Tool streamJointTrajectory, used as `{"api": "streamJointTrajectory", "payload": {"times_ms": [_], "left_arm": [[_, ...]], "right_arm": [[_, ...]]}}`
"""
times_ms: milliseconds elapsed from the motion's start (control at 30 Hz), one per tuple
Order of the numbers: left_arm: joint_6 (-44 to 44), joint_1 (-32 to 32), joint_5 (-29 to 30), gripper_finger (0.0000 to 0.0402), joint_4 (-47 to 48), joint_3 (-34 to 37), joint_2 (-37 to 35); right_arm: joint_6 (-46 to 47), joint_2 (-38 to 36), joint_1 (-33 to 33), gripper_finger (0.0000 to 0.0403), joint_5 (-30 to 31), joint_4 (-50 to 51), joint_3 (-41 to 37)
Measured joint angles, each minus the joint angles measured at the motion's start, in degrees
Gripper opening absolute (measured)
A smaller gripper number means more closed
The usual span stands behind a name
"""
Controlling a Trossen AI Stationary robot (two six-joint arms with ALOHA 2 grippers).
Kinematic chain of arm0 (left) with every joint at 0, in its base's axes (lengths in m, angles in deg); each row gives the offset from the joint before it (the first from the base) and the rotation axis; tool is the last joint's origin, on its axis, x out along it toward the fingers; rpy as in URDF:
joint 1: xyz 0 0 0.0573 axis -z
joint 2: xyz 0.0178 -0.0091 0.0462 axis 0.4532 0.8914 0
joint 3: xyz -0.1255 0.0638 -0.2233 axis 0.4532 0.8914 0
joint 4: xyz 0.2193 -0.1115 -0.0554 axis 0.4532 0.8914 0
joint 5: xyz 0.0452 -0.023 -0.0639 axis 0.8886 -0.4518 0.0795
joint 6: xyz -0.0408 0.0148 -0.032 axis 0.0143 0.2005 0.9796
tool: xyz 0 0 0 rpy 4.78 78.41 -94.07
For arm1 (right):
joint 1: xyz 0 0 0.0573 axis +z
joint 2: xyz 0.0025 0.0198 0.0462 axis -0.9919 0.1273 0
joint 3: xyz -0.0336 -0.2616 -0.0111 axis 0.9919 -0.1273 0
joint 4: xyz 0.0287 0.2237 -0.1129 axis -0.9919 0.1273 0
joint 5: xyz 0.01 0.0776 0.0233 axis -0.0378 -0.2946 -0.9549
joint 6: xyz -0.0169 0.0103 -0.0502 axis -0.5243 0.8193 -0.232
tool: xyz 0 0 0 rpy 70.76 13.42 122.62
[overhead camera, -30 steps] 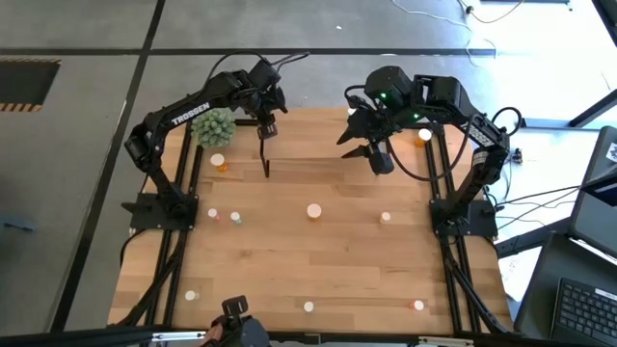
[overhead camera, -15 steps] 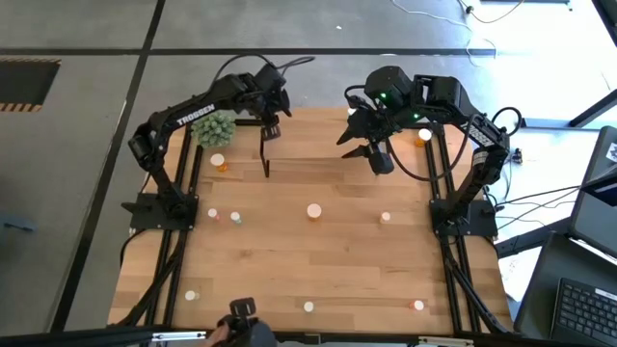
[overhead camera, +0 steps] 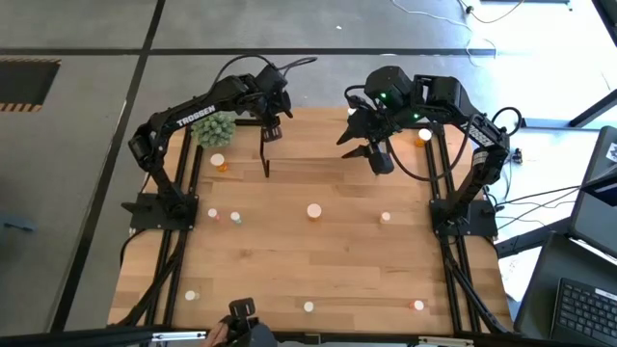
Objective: Pick and place medicine bottles onto shelf by color
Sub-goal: Put the top right red medicine bottle on the shelf
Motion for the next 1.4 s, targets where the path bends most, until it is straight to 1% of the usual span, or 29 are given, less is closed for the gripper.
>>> {"api": "streamJointTrajectory", "payload": {"times_ms": [167, 467, 567, 1400], "left_arm": [[1.1, 0.0, 0.4, 0.0120, 0.0, 0.0, 0.0], [3.5, 0.0, 0.8, 0.0139, 0.7, 0.2, 0.0], [4.5, 0.0, 1.5, 0.0139, 0.6, 0.2, 0.0], [4.5, 0.7, 2.1, 0.0140, 0.1, 0.0, -0.9]], "right_arm": [[0.0, 0.0, 0.0, 0.0172, 0.0, 0.0, 0.0], [0.0, 0.0, 0.0, 0.0172, 0.0, 0.0, 0.0], [0.0, 0.0, 0.0, 0.0172, 0.0, 0.0, 0.0], [0.0, 0.0, 0.0, 0.0172, 0.0, 0.0, 0.0]]}}
